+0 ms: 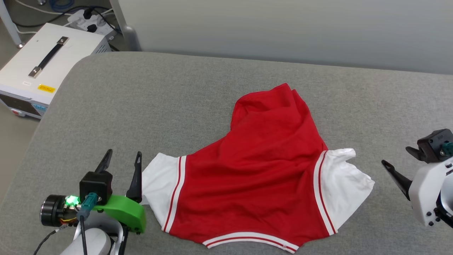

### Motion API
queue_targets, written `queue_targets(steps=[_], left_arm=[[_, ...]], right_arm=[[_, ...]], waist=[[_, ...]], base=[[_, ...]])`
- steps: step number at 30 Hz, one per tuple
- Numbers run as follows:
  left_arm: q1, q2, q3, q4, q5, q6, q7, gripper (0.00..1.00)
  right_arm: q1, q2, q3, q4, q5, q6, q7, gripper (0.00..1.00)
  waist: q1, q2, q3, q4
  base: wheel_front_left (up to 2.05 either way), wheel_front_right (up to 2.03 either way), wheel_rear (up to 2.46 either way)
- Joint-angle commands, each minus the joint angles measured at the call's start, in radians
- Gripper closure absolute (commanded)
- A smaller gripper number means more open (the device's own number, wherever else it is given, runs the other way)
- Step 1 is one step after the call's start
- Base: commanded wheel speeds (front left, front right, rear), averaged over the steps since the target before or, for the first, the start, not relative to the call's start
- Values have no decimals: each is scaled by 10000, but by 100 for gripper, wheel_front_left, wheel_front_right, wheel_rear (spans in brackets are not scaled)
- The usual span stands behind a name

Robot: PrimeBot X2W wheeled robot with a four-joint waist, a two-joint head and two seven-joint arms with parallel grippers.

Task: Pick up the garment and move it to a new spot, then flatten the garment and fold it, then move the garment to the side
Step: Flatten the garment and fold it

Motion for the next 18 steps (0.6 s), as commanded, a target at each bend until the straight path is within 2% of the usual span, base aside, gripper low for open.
queue_targets(steps=[1, 4, 9, 13, 18], left_arm=[[271, -162, 259, -158, 308, 79, -54, 0], [542, -542, 969, -575, 948, 65, -56, 0], [805, -1269, 1903, -1227, 1828, -262, -57, 0], [995, -1955, 2491, -1547, 2428, -686, -57, 0], [1069, -2683, 3116, -1542, 3020, -1252, -58, 0]], right_arm=[[-303, -214, 233, -18, 383, -7, 465, 0], [-733, -763, 925, 161, 1152, -7, 1669, 0], [-1468, -1085, 1875, 682, 1825, -7, 2593, 0], [-2044, -995, 2656, 1409, 1962, -7, 2644, 0], [-2706, -545, 3701, 2676, 1822, -7, 2211, 0]], waist=[[0, 0, 246, 174], [0, 0, 523, 324], [0, 0, 999, 565], [0, 0, 1368, 726], [0, 0, 1748, 870]], base=[[0, 0, 0], [0, 0, 0], [0, 0, 0], [0, 0, 0], [0, 0, 0]])
